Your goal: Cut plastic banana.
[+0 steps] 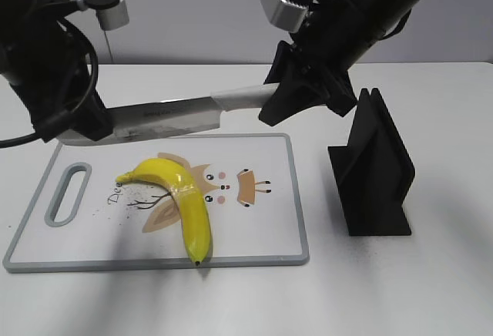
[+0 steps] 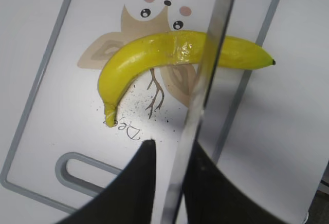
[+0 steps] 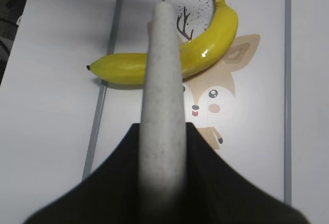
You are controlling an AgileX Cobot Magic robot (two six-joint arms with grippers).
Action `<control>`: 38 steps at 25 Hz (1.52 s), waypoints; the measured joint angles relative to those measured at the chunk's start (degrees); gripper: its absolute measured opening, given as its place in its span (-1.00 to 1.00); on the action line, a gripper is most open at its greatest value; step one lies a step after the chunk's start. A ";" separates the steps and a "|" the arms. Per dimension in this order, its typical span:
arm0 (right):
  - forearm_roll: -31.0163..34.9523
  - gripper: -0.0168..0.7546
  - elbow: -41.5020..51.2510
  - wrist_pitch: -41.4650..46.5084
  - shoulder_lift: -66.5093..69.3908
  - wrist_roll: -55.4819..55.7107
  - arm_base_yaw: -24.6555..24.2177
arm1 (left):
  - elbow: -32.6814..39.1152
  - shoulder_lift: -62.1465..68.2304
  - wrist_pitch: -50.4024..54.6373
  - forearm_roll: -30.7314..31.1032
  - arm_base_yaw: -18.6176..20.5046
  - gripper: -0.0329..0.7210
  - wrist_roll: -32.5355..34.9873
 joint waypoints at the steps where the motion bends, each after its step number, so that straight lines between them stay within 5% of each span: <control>1: 0.33 -0.47 0.00 -0.13 0.00 0.00 0.00 | 0.00 0.00 0.00 0.00 0.00 -0.40 0.00; 5: 0.72 -0.47 0.00 -1.61 0.18 -0.18 0.00 | 0.00 0.07 -0.42 0.50 -0.07 -0.83 0.31; 7: 0.72 -0.47 0.00 -2.24 0.44 -0.64 0.00 | 0.00 0.09 -0.37 1.01 -0.17 -0.89 1.13; 11: 0.06 -0.47 0.00 -2.45 0.49 0.58 0.08 | 0.56 0.28 -1.00 1.07 -0.29 -0.91 1.49; 19: -11.64 -0.46 0.00 -4.34 0.49 9.51 2.26 | 3.11 1.03 -5.81 -0.51 -0.47 -0.91 2.10; 38: -18.45 -0.46 -0.43 -7.36 16.45 11.53 2.30 | 5.61 18.65 -14.47 -4.80 -0.66 -0.90 3.29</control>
